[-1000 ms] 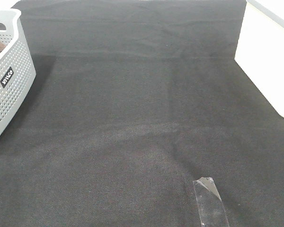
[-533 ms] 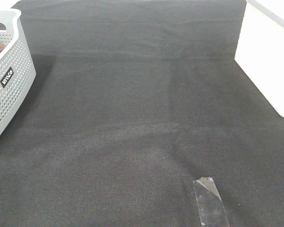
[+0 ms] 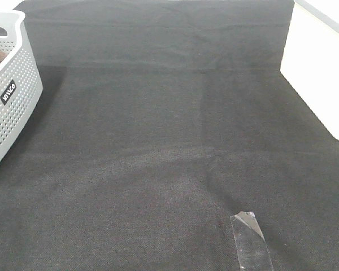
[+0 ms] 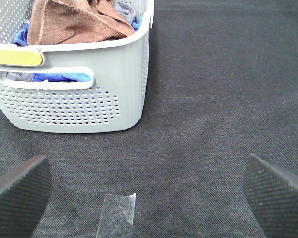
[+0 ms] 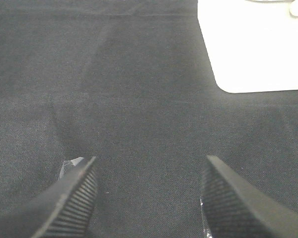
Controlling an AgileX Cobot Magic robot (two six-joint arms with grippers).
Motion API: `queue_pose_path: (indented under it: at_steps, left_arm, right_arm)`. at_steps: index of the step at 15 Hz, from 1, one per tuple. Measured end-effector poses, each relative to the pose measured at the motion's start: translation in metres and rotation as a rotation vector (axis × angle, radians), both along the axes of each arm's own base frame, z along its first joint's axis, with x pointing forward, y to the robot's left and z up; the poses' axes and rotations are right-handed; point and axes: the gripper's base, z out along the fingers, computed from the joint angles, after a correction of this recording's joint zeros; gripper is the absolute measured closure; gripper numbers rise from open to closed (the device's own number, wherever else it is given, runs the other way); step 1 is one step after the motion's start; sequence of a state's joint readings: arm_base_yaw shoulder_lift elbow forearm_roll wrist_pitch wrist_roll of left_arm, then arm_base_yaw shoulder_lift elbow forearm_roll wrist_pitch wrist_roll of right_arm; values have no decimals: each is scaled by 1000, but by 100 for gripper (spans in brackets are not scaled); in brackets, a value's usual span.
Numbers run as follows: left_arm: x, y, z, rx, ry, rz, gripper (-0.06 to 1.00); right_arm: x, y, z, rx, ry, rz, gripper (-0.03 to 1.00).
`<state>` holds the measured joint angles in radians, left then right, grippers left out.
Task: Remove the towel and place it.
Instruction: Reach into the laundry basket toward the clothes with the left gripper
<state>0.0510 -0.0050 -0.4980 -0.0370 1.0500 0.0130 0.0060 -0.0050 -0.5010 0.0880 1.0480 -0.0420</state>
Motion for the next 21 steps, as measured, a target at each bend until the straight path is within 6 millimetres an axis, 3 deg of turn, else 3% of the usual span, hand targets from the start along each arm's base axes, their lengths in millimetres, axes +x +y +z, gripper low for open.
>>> queue_pose_path:
  at_steps: [7,9,11,14,16,19,21]
  left_arm:
    - [5,0,6,-7,62,-6,-5]
    - [17,2,29,77,140,-39,-5]
    - [42,5,70,236,189,-113,-5]
    - [112,11,125,484,287,-269,-4]
    - [170,17,149,623,358,-354,-3]
    - [259,29,152,787,501,-455,-3]
    - [312,38,128,864,614,-488,-3]
  right_arm:
    - [0,0,0,0,0,0,41]
    - [0,0,0,0,0,0,41]
    - [0,0,0,0,0,0,41]
    - [0,0,0,0,0,0,41]
    - [0,0,0,0,0,0,41]
    - [0,0,0,0,0,0,41]
    - [0,0,0,0,0,0,41]
